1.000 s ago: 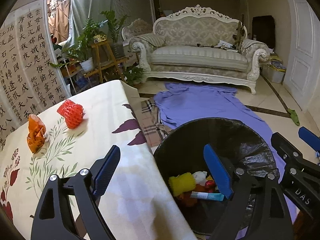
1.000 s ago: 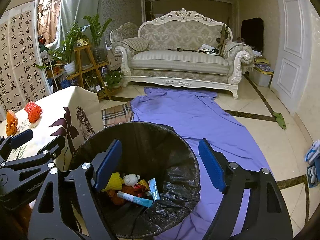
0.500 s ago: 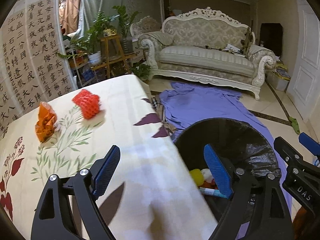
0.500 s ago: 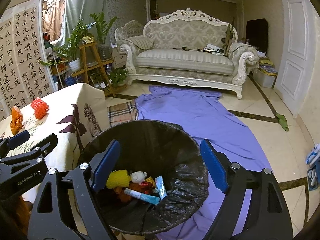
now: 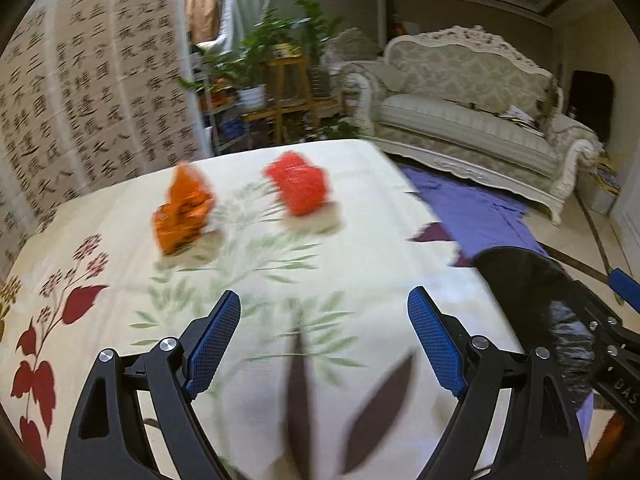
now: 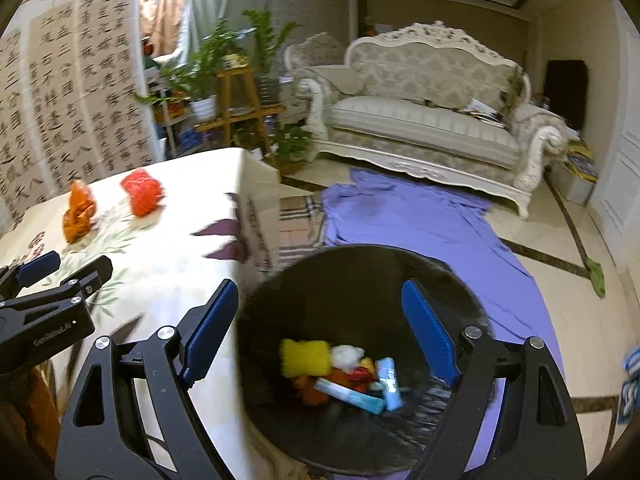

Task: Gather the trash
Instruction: 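Move both tools back over the table toward the orange bag and red net, then grasp the orange plastic bag with the left gripper while the right gripper grasps the red foam net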

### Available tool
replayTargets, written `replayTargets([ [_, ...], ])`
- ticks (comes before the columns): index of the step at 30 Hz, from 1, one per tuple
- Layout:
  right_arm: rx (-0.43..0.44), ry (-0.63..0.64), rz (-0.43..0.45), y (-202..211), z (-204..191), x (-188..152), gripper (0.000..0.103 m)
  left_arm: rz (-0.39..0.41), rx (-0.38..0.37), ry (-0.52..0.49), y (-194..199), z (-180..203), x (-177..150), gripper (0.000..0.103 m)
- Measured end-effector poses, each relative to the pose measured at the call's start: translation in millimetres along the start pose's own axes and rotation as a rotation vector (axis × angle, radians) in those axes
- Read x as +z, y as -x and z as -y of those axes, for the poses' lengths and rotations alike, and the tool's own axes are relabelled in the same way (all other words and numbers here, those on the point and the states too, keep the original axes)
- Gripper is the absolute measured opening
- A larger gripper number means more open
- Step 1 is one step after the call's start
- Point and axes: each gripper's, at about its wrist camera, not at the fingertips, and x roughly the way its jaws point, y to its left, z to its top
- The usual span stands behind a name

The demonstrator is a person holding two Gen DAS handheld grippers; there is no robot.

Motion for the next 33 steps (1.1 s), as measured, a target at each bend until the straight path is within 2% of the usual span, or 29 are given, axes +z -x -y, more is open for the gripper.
replayTargets([
  [6,0.081,0.069,-0.017,-14,-45,11,0.082,-0.033,0.068,0.066,-12,-46,-3,0.083],
  [16,0.169,0.195,-0.075,-56,-108,37,0.082,-0.062,0.153,0.114,-45,-100,15,0.083],
  [20,0.181,0.236,-0.09,-74,-126,45,0.082,-0.101,0.121,0.148,-59,-114,21,0.083],
  [24,0.177,0.265,-0.12,-100,-145,54,0.082,-0.107,0.136,0.124,-73,-119,32,0.083],
  [33,0.195,0.247,-0.183,-142,-168,79,0.079,-0.148,0.124,0.132,-98,-129,45,0.083],
])
